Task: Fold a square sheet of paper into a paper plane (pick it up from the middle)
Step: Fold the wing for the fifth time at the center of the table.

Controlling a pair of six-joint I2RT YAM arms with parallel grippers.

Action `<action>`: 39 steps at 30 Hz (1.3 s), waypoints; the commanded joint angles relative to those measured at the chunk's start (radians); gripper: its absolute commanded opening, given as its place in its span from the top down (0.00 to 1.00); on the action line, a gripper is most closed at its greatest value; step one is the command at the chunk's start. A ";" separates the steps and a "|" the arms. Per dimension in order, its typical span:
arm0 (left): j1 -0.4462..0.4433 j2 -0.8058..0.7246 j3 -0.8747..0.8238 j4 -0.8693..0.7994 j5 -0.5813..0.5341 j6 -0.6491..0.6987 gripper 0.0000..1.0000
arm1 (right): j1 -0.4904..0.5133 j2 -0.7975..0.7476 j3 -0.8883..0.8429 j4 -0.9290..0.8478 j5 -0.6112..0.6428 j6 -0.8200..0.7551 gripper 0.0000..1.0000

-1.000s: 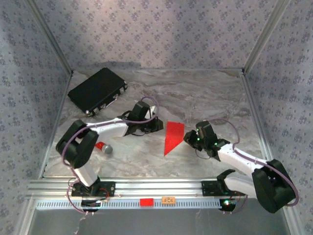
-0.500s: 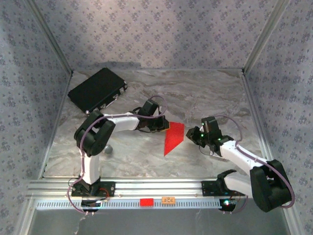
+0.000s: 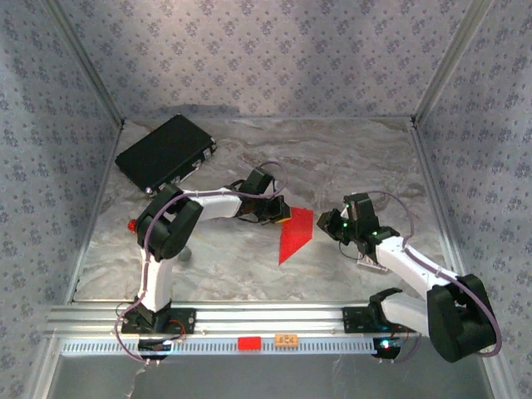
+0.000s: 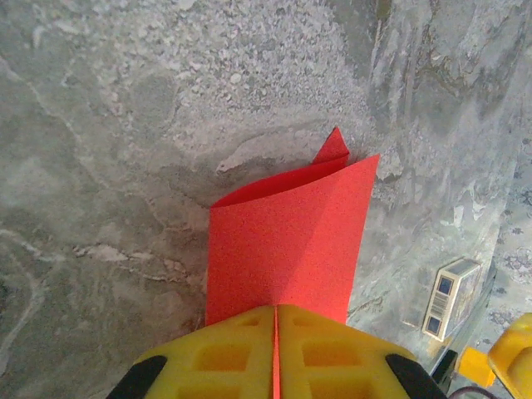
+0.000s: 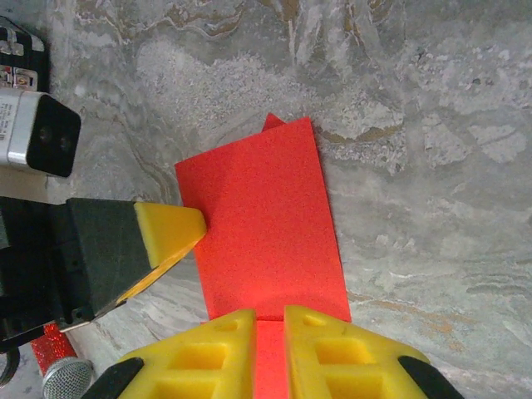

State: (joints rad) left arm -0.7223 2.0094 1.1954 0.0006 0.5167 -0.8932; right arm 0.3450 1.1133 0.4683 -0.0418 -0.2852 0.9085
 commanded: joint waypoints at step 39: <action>0.029 0.081 -0.068 -0.021 0.036 0.019 0.94 | -0.033 0.332 0.144 -0.050 -0.172 -0.110 0.65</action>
State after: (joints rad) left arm -0.6891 2.0514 1.1603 0.0578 0.5835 -0.8917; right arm 0.3290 1.4265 0.5648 -0.0471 -0.4637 0.8585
